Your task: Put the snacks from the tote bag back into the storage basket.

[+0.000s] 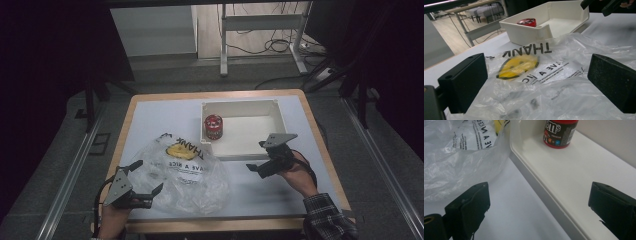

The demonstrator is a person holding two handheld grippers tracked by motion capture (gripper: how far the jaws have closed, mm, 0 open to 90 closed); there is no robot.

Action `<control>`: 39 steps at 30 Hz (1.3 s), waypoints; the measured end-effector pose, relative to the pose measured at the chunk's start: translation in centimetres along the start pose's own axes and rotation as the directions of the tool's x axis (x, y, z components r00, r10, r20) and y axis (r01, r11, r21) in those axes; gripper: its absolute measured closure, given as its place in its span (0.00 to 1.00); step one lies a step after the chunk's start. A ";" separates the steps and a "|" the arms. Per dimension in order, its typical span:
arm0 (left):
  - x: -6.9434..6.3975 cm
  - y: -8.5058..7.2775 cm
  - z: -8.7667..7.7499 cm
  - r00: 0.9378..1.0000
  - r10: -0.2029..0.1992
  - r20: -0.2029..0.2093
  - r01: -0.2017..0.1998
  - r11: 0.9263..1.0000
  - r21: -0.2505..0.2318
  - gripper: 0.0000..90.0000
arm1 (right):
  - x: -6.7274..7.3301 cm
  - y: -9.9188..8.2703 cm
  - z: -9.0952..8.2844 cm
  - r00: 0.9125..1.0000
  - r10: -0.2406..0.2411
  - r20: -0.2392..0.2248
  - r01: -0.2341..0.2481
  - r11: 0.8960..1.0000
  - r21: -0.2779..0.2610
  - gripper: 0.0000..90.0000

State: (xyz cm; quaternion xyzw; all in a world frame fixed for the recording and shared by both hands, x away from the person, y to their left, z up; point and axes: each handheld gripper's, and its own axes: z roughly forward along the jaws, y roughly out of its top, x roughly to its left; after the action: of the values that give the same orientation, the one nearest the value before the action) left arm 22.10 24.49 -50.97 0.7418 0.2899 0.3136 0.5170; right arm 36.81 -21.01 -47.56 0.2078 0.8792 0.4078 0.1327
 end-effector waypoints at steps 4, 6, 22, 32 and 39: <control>0.0 0.0 0.0 1.000 -0.001 0.000 0.001 1.000 -0.002 0.03 | 0.1 -0.5 -0.3 1.000 0.003 0.009 -0.003 1.000 0.005 0.05; 0.0 0.0 0.0 1.000 0.002 -0.001 -0.002 1.000 0.001 0.03 | 0.1 -0.8 -0.5 1.000 0.004 0.013 -0.004 1.000 0.011 0.05; -0.1 0.0 0.1 1.000 0.004 0.000 -0.004 1.000 0.003 0.03 | 0.4 -2.7 -2.0 0.999 0.024 0.046 -0.023 1.000 -0.010 0.05; -0.1 0.0 0.1 1.000 0.005 0.001 -0.005 1.000 0.004 0.03 | 0.7 -3.9 -3.0 0.998 0.039 0.052 -0.038 0.999 -0.018 0.05; -0.1 0.0 0.1 1.000 0.007 0.000 -0.007 1.000 0.004 0.03 | 0.7 -4.9 -3.6 0.996 0.061 0.063 -0.060 0.998 -0.012 0.05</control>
State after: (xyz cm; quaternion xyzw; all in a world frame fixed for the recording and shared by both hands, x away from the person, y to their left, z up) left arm 22.13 24.34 -51.00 0.7438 0.2882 0.3148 0.5145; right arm 33.43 -25.92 -49.11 0.2464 0.8657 0.4094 0.1490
